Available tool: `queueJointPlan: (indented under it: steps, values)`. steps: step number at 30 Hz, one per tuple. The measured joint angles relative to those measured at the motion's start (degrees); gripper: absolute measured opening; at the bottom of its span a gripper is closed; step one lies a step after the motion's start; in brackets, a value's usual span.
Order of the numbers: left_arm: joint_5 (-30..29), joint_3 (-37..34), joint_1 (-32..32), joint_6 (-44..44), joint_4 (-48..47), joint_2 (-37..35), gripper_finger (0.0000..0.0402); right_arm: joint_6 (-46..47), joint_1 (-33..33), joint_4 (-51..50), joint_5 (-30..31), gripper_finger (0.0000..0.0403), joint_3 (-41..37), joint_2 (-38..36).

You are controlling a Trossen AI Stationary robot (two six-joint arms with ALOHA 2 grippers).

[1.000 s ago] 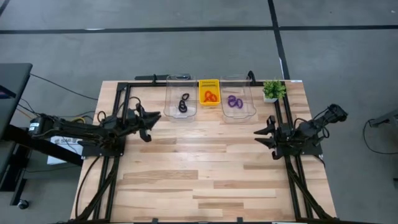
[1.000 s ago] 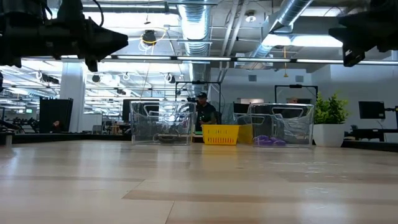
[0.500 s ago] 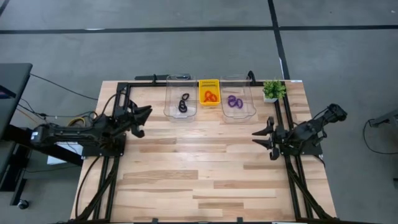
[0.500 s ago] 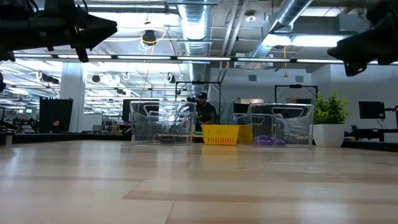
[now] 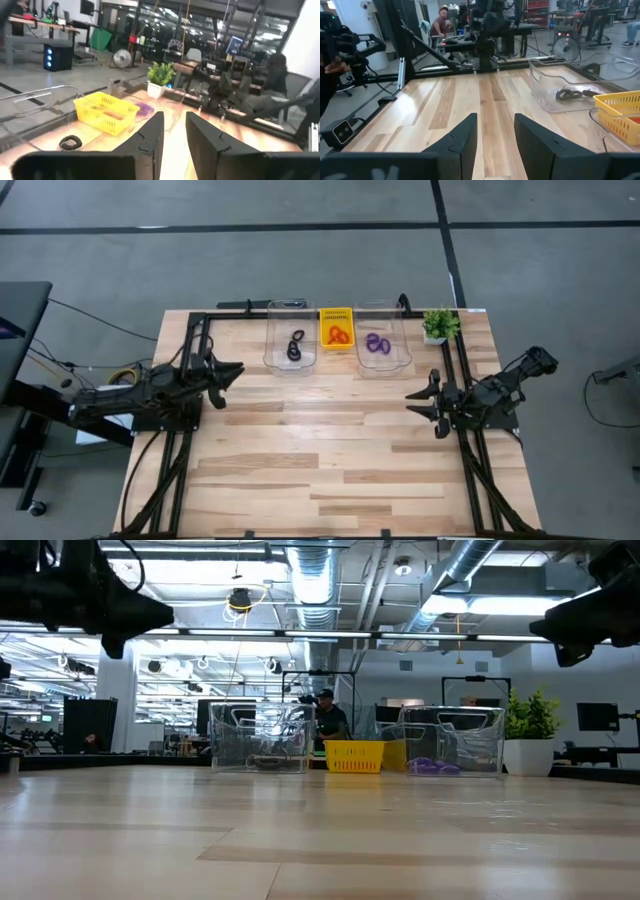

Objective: Sort spring keychains
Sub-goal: Return to Home Position

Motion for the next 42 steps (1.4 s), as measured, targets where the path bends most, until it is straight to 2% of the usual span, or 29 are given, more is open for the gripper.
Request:
queueJointPlan:
  steps: [16, 42]
  values:
    - [1.0, 0.4, 0.0, 0.5, 1.0, 7.4, 0.0079, 0.0, 0.0, 0.0, 0.0, 0.012, 0.0, 0.1]
    - [0.9, 0.3, 0.0, 0.5, 1.5, 12.7, 0.0079, 0.0, 0.0, 0.0, 0.0, 0.0121, -0.1, 0.1]
